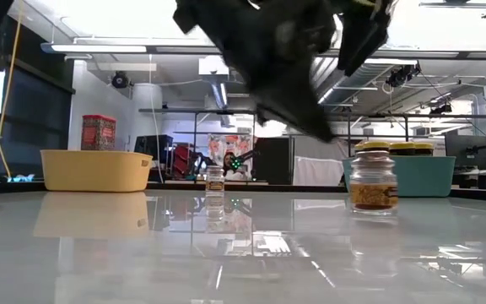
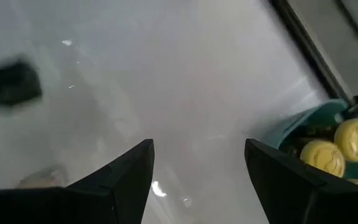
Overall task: Sort spices by type
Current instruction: Put the bottom brown seasoning bottle into the orange bin
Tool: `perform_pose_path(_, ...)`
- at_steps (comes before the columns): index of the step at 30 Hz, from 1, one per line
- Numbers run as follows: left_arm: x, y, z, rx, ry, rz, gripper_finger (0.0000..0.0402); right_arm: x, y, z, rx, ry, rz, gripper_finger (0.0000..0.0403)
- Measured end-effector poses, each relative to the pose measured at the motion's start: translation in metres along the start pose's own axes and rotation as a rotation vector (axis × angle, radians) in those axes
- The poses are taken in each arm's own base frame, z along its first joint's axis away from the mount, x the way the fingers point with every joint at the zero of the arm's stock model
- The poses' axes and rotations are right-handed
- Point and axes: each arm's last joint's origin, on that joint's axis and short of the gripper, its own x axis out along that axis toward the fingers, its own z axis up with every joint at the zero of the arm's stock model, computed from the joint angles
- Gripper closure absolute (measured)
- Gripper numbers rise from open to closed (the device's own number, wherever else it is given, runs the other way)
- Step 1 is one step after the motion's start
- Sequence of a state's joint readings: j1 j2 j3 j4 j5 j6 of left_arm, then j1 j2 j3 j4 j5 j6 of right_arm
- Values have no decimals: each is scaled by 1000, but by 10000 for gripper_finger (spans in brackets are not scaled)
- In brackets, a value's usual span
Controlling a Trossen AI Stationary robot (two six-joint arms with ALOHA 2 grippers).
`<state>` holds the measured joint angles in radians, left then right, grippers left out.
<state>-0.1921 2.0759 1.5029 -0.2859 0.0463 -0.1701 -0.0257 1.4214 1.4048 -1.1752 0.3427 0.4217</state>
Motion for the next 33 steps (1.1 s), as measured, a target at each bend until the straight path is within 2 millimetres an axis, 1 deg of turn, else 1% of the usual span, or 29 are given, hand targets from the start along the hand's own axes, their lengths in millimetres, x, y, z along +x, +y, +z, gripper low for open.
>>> perform_pose_path(2, -15, 1, -4, 17, 92, 20, 401, -8, -3, -3, 9, 7, 65, 155)
perform_pose_path(4, -26, 0, -11, 39, 167, 52, 401, -15, -2, -6, 10, 22, 166, 155)
perform_pose_path(6, -36, -2, -25, 41, 210, 58, 401, -22, 2, -10, -4, 32, 252, 155)
perform_pose_path(7, -42, -2, -33, 21, 200, 56, 401, -25, 4, -12, -2, 37, 282, 155)
perform_pose_path(9, -53, -4, -49, -54, 143, 47, 401, -25, 13, -17, 26, 57, 344, 155)
perform_pose_path(11, -65, -5, -68, -165, 82, 48, 401, -18, 25, -21, 99, 83, 424, 155)
perform_pose_path(14, -80, -5, -97, -340, -24, 69, 401, 4, 48, -30, 196, 132, 500, 155)
perform_pose_path(16, -91, -5, -106, -451, -121, 70, 401, 22, 64, -37, 198, 144, 478, 155)
perform_pose_path(17, -97, -4, -109, -501, -160, 72, 401, 31, 70, -40, 176, 144, 460, 155)
perform_pose_path(18, -102, -4, -113, -545, -192, 80, 401, 39, 78, -42, 115, 128, 454, 155)
perform_pose_path(20, -109, -2, -114, -615, -251, 92, 401, 48, 94, -45, -80, 79, 462, 155)
perform_pose_path(22, -117, -1, -111, -646, -298, 110, 401, 53, 107, -48, -245, 34, 466, 155)
perform_pose_path(25, -128, -1, -103, -658, -387, 108, 401, 62, 118, -52, -430, 19, 464, 155)
perform_pose_path(27, -130, -1, -100, -656, -421, 108, 401, 69, 121, -54, -495, 27, 457, 155)
perform_pose_path(29, -131, -1, -98, -652, -447, 102, 401, 78, 125, -57, -532, 75, 486, 155)
perform_pose_path(33, -129, -2, -98, -651, -447, 108, 401, 95, 131, -63, -617, 149, 481, 155)
